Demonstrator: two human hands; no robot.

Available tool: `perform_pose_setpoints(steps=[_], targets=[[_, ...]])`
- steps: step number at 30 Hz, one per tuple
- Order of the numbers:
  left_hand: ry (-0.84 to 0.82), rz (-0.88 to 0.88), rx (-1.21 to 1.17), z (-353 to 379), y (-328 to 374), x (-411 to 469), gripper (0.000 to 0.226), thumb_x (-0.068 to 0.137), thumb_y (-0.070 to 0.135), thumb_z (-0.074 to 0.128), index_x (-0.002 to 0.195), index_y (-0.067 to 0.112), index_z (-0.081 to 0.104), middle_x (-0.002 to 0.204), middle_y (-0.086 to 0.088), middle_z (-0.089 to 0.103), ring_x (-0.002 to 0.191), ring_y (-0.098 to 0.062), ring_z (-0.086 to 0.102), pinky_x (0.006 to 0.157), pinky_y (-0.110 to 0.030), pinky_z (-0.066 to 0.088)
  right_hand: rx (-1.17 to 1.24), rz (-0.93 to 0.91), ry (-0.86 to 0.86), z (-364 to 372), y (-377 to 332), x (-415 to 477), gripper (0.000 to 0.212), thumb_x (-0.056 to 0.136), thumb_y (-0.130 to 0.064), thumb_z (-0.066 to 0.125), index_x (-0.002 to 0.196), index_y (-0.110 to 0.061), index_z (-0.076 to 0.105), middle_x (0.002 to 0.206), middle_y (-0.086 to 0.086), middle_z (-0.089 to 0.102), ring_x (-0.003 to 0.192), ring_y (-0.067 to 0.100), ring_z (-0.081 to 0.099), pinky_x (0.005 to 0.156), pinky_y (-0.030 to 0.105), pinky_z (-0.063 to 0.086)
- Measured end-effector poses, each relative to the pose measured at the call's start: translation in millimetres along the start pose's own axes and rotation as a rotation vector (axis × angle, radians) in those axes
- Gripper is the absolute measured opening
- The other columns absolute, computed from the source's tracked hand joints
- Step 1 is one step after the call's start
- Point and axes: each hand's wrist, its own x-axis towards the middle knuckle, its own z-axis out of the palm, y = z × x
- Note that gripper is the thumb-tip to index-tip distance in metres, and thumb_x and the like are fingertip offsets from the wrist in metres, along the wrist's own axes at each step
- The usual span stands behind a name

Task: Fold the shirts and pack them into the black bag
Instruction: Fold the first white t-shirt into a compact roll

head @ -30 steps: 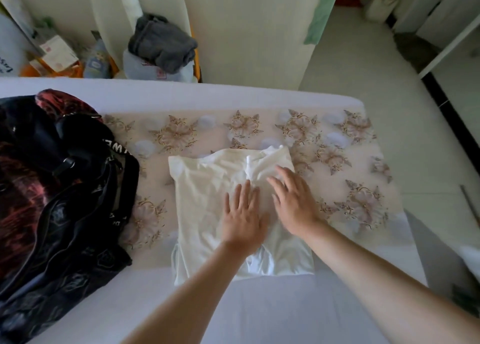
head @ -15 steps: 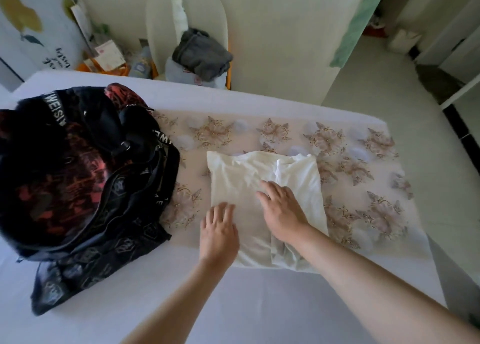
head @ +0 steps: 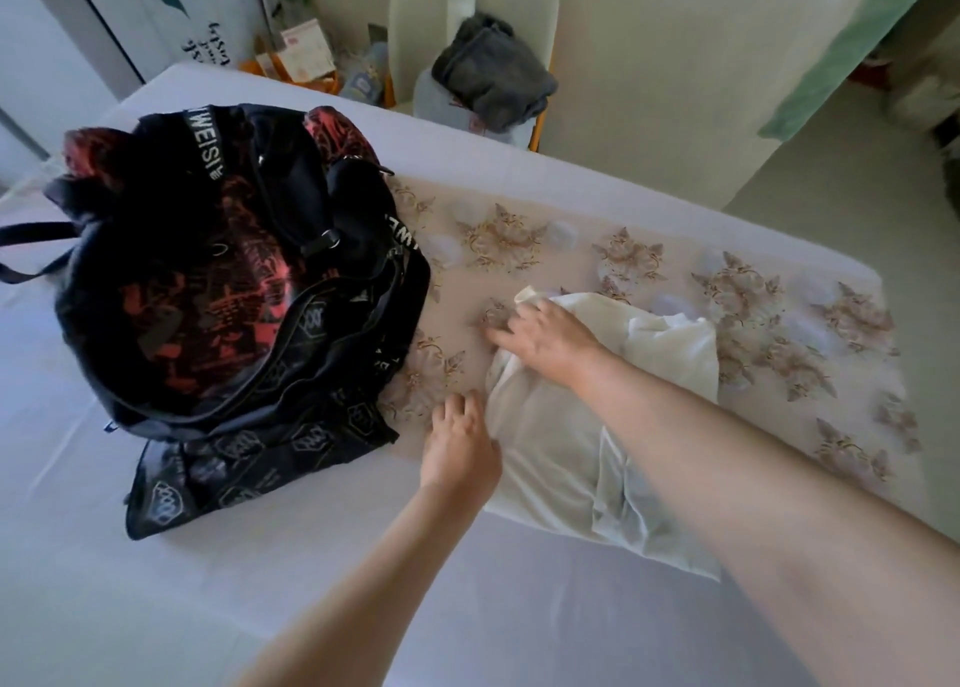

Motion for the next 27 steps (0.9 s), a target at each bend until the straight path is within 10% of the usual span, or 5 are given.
perform_pose_setpoints(steps=[4,10,19,22,27], targets=[[-0.052,0.053,-0.009,-8,10,5,0.05,0.088,0.019,0.052,0.136,0.016,0.036,0.132,-0.006,0.043,0.123,-0.027,0.04,0.101,-0.035,0.037,0.061,0.073,0.162,7,19,-25,0.02,0.049,-0.003,0.068,0.057,-0.021,0.062,0.066,0.001,0.054,0.064,0.024,0.058,0.048,0.027,0.039],[-0.311,0.1,-0.025,-49,50,22,0.013,0.079,0.027,0.055,0.088,0.024,0.047,0.078,0.004,0.055,0.073,-0.021,0.055,0.054,-0.028,0.04,0.375,0.31,0.338,17,57,-89,0.034,0.059,0.015,0.07,0.081,-0.01,0.063,0.084,0.009,0.059,0.058,0.031,0.061,0.038,0.031,0.042],[-1.085,0.359,-0.209,-25,164,-12,0.033,0.092,0.033,0.062,0.119,0.015,0.057,0.094,-0.004,0.075,0.078,-0.022,0.074,0.072,-0.029,0.058,0.434,0.636,-0.094,79,50,-221,0.078,0.08,0.017,0.049,0.141,-0.031,0.052,0.162,0.016,0.022,0.149,0.04,0.019,0.119,0.065,0.008],[-0.724,0.406,-0.281,10,161,-12,0.019,0.094,0.024,0.052,0.104,0.023,0.068,0.094,0.006,0.073,0.084,-0.018,0.072,0.063,-0.027,0.054,0.55,0.813,-0.335,91,21,-237,0.1,0.085,0.012,0.042,0.156,-0.042,-0.002,0.165,0.009,-0.019,0.152,0.037,-0.009,0.116,0.066,-0.002],[-0.194,0.796,0.174,53,115,5,0.058,0.093,0.036,0.053,0.148,0.03,0.037,0.162,0.001,0.021,0.15,-0.021,0.014,0.119,-0.041,0.021,0.76,0.818,-0.05,100,-22,-228,0.063,0.1,-0.03,0.038,0.157,-0.034,0.013,0.167,0.003,-0.006,0.154,0.026,0.004,0.12,0.058,0.015]])
